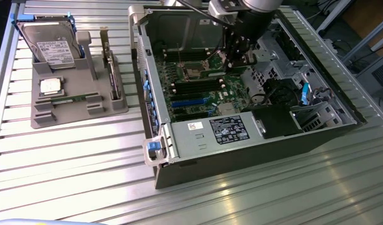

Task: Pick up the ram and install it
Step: 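Insert the ram into the slot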

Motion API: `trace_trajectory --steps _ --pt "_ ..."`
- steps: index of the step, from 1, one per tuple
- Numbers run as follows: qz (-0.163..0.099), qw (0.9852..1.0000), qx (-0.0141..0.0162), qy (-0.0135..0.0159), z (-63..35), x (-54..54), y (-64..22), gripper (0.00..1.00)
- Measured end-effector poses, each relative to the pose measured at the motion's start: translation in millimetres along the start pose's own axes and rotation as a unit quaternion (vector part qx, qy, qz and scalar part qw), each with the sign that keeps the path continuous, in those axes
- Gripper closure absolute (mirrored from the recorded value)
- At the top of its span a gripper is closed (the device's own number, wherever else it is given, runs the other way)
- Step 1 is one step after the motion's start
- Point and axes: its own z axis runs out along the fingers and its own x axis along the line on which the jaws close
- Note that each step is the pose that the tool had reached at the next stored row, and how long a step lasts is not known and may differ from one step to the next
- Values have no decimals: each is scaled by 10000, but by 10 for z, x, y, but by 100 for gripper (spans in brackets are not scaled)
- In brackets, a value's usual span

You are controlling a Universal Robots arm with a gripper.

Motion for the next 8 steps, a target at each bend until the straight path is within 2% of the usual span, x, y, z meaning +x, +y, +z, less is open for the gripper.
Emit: trace_trajectory --steps 8 --pt "0 10000 0 1 52 -32 84 88"
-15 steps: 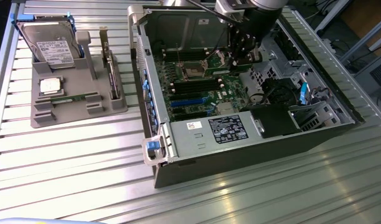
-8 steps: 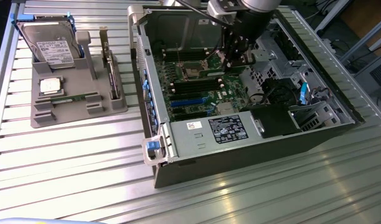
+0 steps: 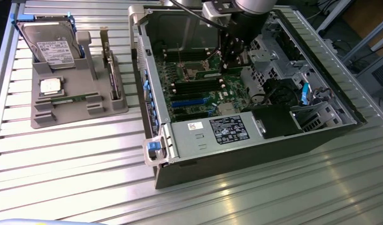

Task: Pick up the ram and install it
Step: 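Insert the ram into the slot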

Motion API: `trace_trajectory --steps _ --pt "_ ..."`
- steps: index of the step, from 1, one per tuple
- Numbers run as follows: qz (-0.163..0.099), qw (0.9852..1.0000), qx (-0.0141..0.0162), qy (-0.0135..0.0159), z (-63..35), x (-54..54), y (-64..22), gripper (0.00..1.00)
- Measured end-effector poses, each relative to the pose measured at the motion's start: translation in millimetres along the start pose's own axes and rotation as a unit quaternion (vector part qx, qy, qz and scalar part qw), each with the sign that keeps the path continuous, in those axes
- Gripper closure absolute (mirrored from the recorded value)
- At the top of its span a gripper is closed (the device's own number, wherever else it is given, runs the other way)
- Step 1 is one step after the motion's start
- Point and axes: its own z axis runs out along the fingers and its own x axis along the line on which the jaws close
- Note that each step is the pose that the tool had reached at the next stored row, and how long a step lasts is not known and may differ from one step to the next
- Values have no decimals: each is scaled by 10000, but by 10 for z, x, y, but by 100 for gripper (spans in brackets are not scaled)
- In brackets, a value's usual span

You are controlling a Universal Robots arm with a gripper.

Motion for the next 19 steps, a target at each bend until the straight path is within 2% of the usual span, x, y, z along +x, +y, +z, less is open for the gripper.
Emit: trace_trajectory --steps 9,19 --pt "0 10000 0 1 63 -5 61 88" --pt "24 10000 0 5 144 -18 183 88"
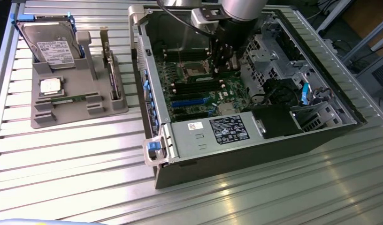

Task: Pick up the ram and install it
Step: 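Insert the ram into the slot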

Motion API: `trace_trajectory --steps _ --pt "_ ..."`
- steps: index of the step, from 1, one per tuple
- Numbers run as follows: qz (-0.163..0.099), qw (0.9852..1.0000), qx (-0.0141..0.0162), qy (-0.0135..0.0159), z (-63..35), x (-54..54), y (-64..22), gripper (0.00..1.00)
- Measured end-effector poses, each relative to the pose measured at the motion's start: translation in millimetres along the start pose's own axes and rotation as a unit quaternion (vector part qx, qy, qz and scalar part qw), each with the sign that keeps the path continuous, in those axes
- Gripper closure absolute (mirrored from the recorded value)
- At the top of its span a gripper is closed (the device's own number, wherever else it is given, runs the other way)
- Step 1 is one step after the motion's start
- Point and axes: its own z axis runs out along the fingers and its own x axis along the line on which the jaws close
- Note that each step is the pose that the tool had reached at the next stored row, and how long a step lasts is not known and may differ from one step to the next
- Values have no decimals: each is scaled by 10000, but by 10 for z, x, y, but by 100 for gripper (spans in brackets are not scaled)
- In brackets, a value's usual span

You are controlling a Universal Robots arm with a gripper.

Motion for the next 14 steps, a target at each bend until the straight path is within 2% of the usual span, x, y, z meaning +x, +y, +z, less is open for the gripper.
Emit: trace_trajectory --steps 3,7,14 --pt "89 10000 0 4 30 -13 35 88" --pt "110 9999 1 9 49 -92 51 88" --pt "162 9999 1 11 102 -75 106 88"
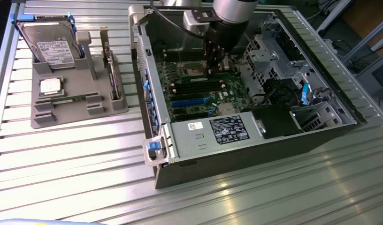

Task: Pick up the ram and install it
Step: 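Insert the ram into the slot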

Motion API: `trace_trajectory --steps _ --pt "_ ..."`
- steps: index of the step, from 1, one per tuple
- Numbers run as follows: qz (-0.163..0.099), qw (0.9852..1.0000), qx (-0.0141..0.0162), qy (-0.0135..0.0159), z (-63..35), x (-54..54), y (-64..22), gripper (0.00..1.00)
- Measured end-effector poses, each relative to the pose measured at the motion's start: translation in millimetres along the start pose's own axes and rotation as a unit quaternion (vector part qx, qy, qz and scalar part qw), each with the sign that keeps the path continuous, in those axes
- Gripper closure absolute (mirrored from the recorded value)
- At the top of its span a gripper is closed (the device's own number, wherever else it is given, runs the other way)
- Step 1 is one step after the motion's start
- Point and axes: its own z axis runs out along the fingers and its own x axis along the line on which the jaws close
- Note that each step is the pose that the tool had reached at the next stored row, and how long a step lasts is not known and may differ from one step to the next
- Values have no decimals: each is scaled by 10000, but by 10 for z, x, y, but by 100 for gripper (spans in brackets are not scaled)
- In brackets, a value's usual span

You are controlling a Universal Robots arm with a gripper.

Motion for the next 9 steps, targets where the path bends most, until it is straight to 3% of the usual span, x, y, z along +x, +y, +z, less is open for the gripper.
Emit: trace_trajectory --steps 9 --pt "100 10000 0 4 90 0 43 88"
